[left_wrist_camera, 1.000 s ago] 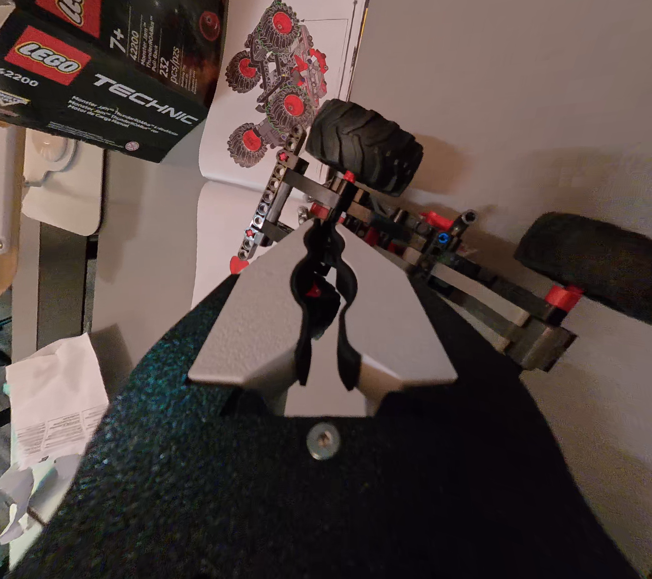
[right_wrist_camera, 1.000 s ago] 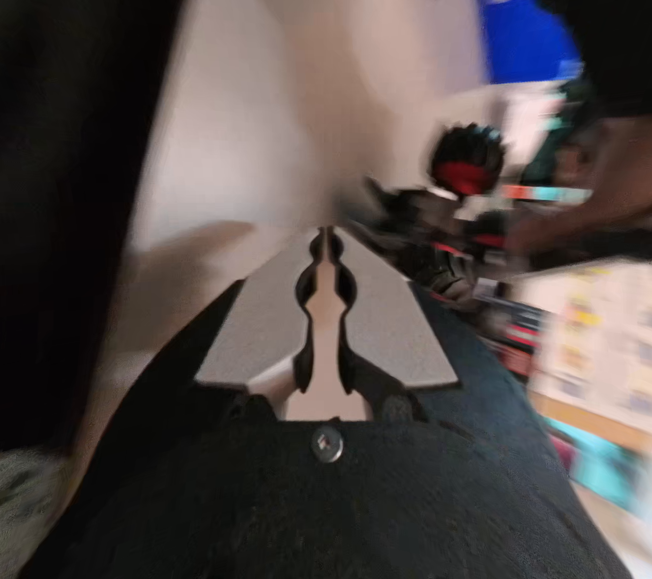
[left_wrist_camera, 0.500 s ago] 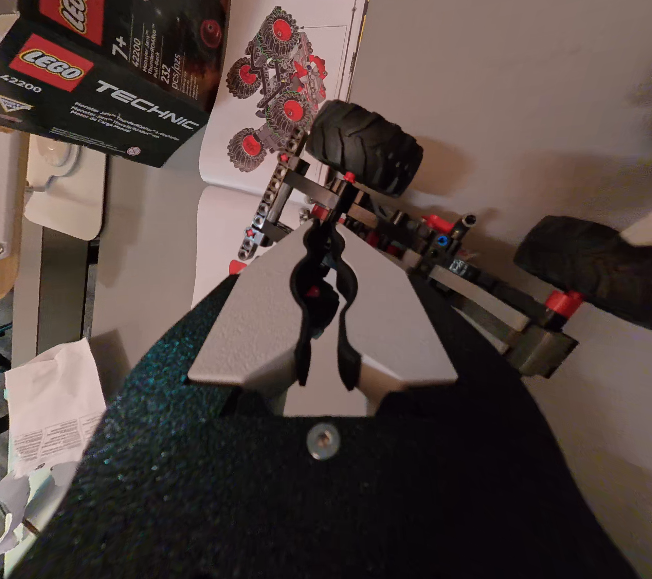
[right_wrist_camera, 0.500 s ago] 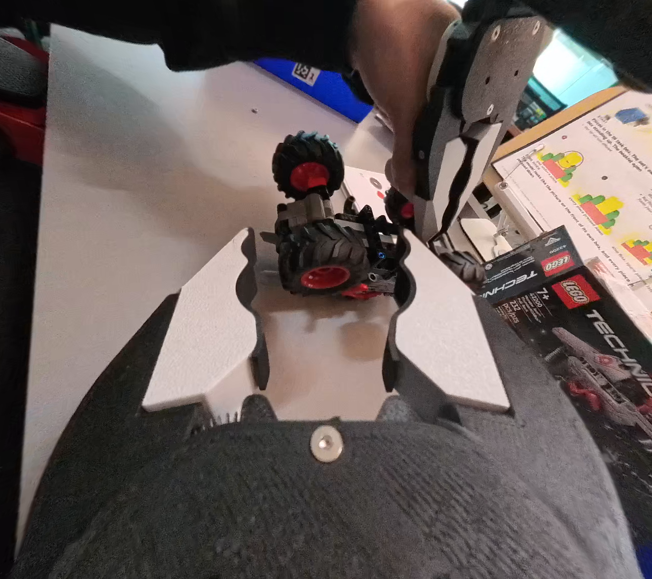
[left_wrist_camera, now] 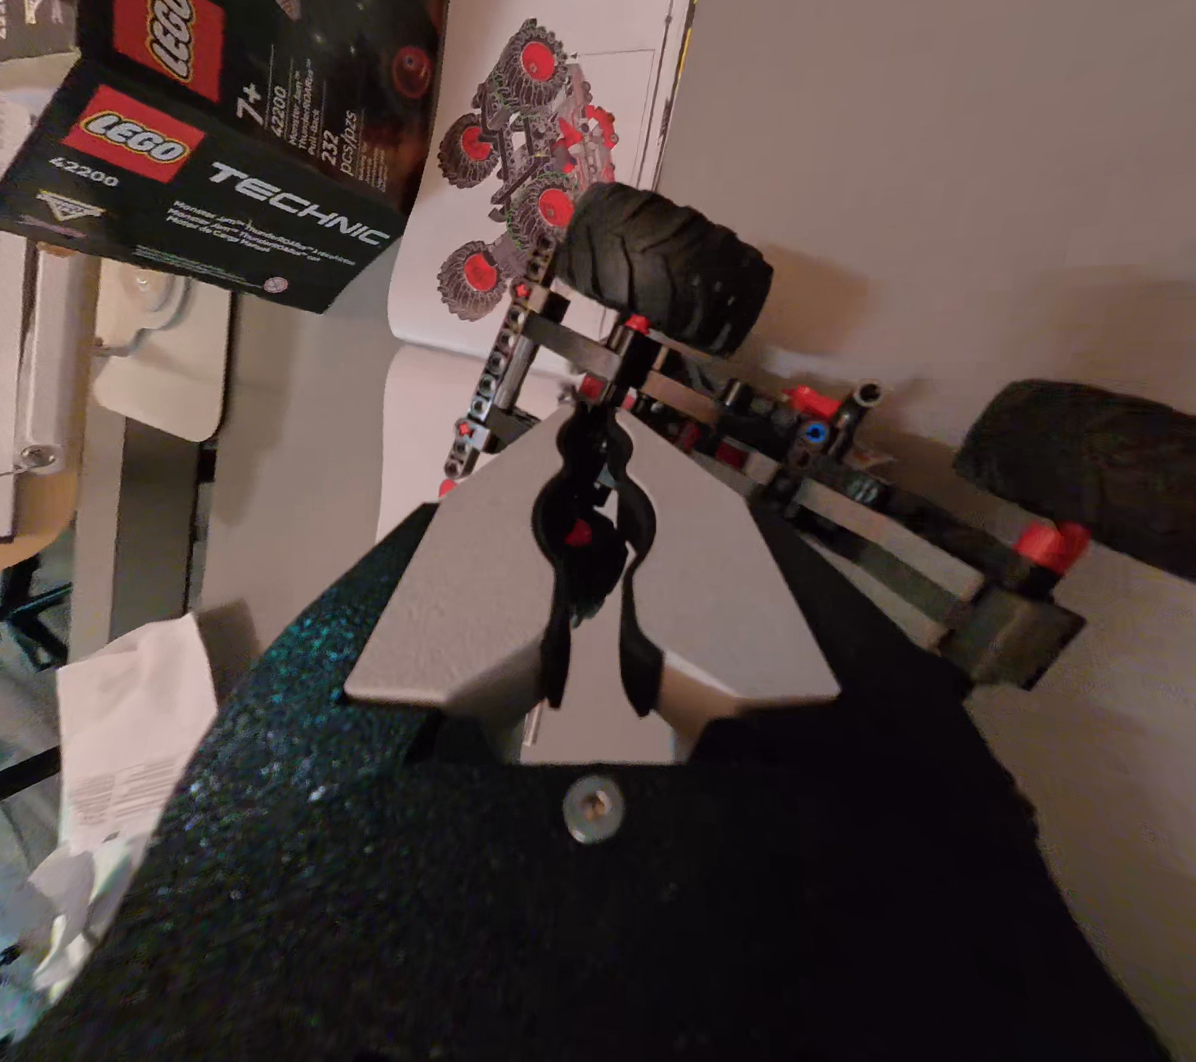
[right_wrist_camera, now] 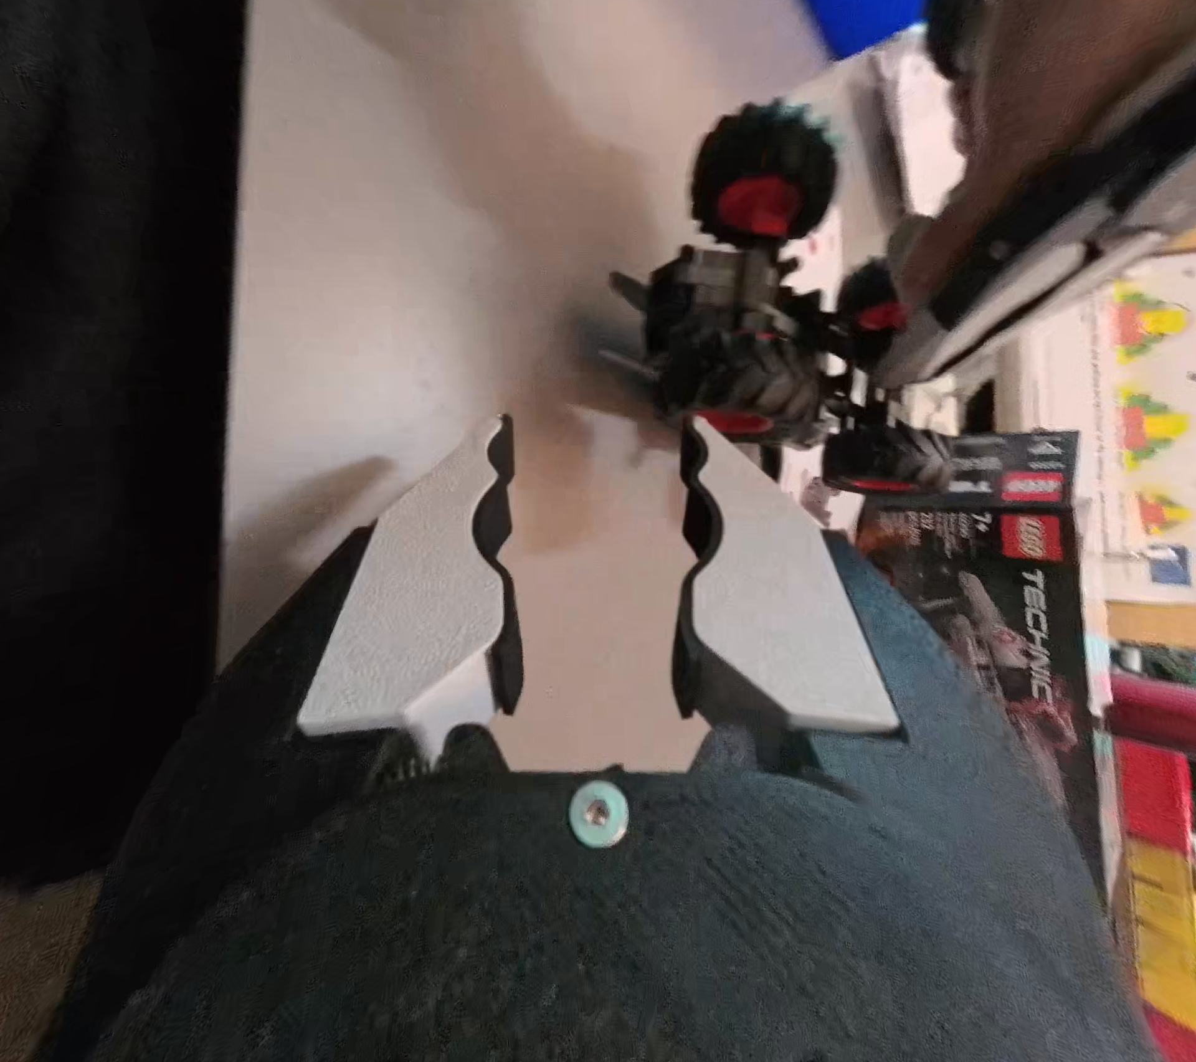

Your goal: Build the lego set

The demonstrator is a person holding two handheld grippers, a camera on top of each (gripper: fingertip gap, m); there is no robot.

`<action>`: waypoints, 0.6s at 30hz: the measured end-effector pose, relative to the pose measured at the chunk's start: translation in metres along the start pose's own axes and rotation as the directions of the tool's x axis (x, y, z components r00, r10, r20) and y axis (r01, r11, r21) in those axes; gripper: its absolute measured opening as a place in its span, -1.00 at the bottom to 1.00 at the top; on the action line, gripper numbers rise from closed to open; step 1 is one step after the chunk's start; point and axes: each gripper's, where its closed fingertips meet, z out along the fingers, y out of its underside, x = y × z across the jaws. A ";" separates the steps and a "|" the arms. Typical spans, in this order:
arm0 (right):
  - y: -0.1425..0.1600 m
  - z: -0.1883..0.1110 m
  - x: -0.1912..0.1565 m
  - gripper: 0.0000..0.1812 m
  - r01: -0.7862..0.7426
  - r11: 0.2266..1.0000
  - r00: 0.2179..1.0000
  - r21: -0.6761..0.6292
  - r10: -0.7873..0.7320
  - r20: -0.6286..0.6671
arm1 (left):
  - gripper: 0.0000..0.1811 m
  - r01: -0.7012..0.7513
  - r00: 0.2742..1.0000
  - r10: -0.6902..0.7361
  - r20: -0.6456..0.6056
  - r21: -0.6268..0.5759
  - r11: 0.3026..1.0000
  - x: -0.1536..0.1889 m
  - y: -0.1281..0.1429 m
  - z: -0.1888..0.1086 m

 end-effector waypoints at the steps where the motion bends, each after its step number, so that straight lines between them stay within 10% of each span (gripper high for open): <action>1: 0.001 0.000 0.014 -0.42 -0.037 0.999 0.997 0.019 0.039 -0.071 | -0.97 0.010 1.000 -0.010 -0.016 0.005 1.000 0.002 -0.001 -0.002; 6: -0.010 0.013 0.044 -0.15 -0.279 0.914 0.941 0.294 0.321 -0.105 | -0.97 -0.004 1.000 0.003 0.004 0.025 1.000 0.004 -0.001 -0.004; 12: -0.004 0.036 0.048 -0.18 -0.310 0.900 0.937 0.308 0.343 -0.060 | -0.91 -0.003 1.000 0.006 -0.021 0.116 0.993 0.013 -0.008 -0.009; 18: 0.003 -0.015 0.097 -0.34 -0.314 0.860 0.898 0.403 0.407 -0.169 | -0.73 -0.075 0.994 0.099 -0.051 0.348 0.934 0.048 -0.016 -0.068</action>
